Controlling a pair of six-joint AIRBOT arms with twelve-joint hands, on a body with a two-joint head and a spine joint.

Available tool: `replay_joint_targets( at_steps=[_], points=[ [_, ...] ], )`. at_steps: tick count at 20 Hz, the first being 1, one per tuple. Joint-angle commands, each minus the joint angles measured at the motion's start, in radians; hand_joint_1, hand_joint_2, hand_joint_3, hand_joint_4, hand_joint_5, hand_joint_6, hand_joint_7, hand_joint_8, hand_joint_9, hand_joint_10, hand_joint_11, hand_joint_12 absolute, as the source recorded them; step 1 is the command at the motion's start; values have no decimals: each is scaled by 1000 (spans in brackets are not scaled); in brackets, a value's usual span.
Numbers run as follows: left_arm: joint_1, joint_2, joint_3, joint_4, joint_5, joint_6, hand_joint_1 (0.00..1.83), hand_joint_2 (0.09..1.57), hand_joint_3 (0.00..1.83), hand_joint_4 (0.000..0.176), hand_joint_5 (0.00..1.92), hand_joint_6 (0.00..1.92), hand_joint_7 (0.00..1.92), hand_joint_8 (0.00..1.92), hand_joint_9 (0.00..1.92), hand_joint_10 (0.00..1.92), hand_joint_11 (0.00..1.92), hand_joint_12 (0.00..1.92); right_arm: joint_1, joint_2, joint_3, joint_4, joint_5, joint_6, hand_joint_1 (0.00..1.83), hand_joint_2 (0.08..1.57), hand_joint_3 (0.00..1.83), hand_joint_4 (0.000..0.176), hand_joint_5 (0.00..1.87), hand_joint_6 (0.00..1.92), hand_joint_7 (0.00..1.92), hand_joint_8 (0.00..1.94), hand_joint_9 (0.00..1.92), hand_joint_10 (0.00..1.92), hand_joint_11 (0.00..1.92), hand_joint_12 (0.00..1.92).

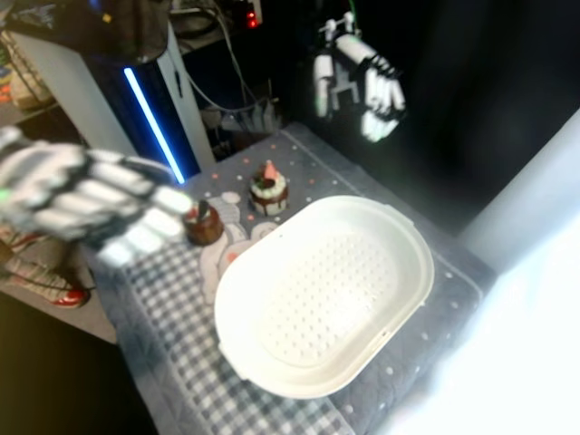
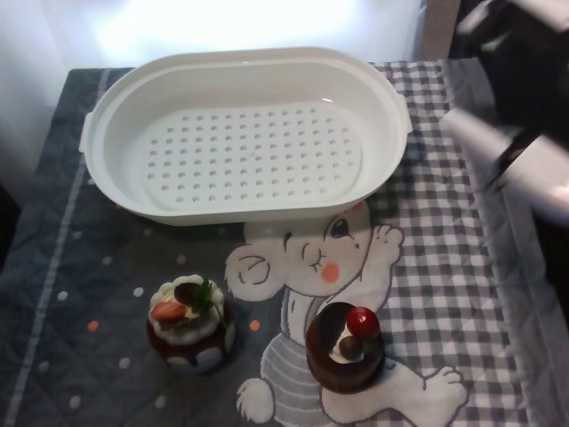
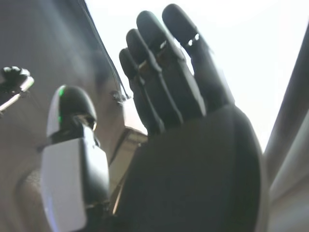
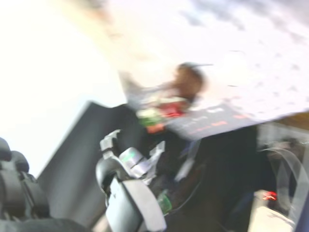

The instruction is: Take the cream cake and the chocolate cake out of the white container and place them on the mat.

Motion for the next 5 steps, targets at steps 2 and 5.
replay_joint_targets(
  at_steps=[2,5],
  points=[
    [-65,2,32,52,-127,-8,1163,1232,10,0,650,1317,957,1035,1124,196,764,963,5,19,11,-46,221,7,478,1162,1,0,59,1170,595,1085,696,1118,480,1575],
    [-174,-8,52,97,-127,79,939,1235,1,107,736,1343,933,491,1132,209,715,1135,79,30,42,-59,221,14,139,1260,15,11,10,740,342,778,428,1065,386,1558]
  ],
)
